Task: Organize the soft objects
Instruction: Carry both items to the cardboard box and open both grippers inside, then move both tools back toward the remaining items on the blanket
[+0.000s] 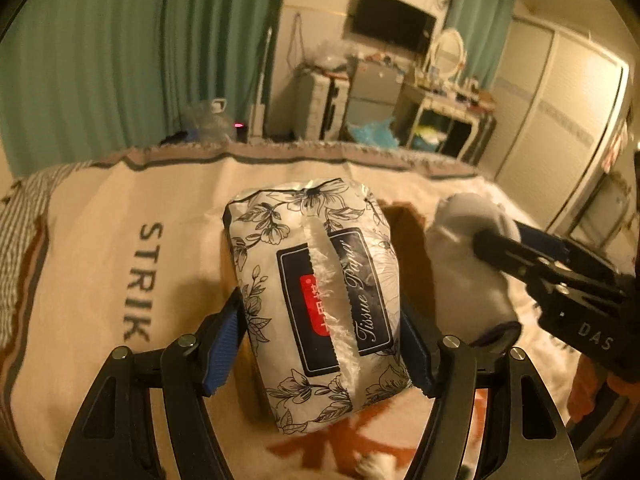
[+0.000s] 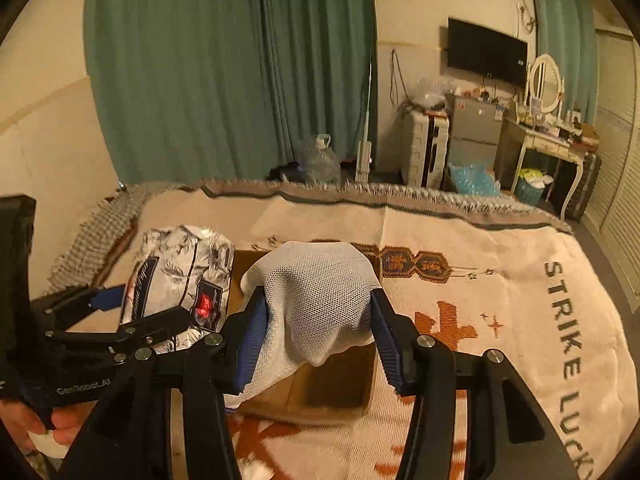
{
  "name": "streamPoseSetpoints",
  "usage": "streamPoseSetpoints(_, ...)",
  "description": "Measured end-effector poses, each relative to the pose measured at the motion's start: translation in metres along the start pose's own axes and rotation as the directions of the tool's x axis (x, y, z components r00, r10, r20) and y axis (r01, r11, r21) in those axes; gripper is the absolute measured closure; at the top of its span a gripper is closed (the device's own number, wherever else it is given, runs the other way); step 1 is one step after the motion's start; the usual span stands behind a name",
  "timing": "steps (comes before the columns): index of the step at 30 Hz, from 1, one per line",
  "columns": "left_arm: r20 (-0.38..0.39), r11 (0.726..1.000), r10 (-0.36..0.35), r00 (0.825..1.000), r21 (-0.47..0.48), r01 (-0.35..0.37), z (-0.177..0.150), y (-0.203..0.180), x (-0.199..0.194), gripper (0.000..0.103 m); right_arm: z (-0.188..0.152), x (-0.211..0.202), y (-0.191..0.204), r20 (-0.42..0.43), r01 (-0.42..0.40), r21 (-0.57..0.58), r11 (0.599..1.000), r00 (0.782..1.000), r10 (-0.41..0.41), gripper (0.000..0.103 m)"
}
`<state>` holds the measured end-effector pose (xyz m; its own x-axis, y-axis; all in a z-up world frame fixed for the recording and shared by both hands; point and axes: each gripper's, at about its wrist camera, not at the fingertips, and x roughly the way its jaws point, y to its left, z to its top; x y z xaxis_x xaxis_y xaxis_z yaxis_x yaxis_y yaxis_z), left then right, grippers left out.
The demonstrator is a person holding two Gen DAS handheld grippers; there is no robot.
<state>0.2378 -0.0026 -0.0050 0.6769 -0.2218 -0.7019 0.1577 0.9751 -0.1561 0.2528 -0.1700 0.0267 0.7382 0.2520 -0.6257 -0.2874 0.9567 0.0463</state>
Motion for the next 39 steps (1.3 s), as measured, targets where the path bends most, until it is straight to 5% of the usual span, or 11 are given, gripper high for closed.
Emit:
streamPoseSetpoints(7, -0.051, 1.000, 0.022, 0.998, 0.003, -0.022, 0.005, 0.005, 0.054, 0.028, -0.003, 0.073, -0.021, -0.057, -0.023, 0.017, 1.000, 0.998, 0.024, 0.050)
streamPoseSetpoints(13, -0.067, 0.998, 0.056, 0.996, 0.012, -0.055, 0.007, -0.002, 0.049, 0.026, 0.001, 0.076, -0.035, -0.045, -0.006, 0.070, 0.998, 0.999, 0.009, 0.034)
streamPoseSetpoints(24, 0.072, 0.998, 0.062, 0.995, -0.020, -0.061, 0.029, -0.022, -0.081, 0.025, 0.032, -0.056, -0.027, 0.066, 0.053, 0.065, 0.996, 0.996, -0.057, 0.030)
streamPoseSetpoints(28, 0.160, 0.998, 0.064, 0.985, -0.014, -0.062, 0.024, -0.032, -0.144, 0.009, 0.035, -0.117, -0.016, 0.093, 0.067, 0.046, 0.997, 0.993, -0.071, 0.023)
streamPoseSetpoints(33, 0.189, 0.997, 0.072, 0.979, -0.022, -0.069, -0.002, -0.041, -0.190, 0.009, 0.013, -0.186, 0.002, 0.124, 0.091, 0.021, 0.996, 0.988, -0.092, 0.007)
streamPoseSetpoints(39, 0.130, 0.990, 0.141, 0.981, -0.014, -0.141, -0.051, -0.042, -0.186, 0.009, -0.043, -0.204, 0.017, 0.066, 0.095, 0.019, 0.995, 0.993, -0.096, 0.006)
